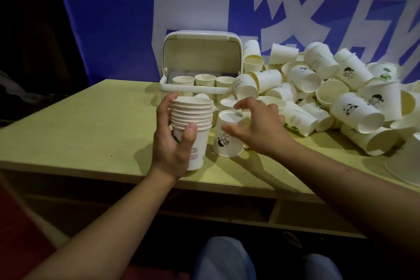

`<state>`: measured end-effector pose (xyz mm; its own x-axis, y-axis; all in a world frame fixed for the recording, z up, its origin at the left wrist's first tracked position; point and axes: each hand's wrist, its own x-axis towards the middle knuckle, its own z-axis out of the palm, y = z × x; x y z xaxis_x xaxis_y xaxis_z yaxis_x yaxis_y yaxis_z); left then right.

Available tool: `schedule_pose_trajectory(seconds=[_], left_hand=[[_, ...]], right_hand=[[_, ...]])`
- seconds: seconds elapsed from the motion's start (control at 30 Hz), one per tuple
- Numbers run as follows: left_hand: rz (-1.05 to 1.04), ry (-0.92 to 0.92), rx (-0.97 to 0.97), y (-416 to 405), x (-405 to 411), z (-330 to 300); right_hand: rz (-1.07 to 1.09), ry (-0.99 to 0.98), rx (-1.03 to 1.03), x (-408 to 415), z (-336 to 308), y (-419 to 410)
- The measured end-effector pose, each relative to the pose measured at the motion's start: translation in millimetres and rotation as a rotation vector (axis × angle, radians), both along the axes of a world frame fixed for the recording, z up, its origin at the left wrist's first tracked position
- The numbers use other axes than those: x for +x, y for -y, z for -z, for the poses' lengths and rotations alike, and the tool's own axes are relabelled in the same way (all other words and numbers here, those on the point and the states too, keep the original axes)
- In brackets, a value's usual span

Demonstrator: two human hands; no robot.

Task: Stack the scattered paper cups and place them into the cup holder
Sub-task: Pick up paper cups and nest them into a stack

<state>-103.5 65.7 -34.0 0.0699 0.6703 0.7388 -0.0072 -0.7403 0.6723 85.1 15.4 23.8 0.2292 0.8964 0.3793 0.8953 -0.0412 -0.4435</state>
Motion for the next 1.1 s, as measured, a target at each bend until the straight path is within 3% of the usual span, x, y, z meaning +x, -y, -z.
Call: schedule_pose_trajectory(seconds=[0.13,0.4,0.77,0.93,1.1], left_hand=[[0.028,0.011,-0.036,-0.9,-0.2,0.3],[0.078,0.006,0.002,3.5,-1.3,0.5],[0.288,-0.216,-0.069,9.5,37.9,-11.6],[0.323,-0.178,-0.074,6.4,51.5,-15.4],[0.270,-0.121,-0.045,4.7,58.0,-7.9]], right_hand=[[0.003,0.050,-0.049,-7.8,5.8,-6.0],[-0.173,-0.278,0.307,8.6,-21.0,5.2],[-0.357,-0.583,0.495,8.9,-44.1,27.1],[-0.384,-0.619,0.381,18.9,-41.6,27.9],[-0.355,-0.460,0.299,23.8,-23.5,25.5]])
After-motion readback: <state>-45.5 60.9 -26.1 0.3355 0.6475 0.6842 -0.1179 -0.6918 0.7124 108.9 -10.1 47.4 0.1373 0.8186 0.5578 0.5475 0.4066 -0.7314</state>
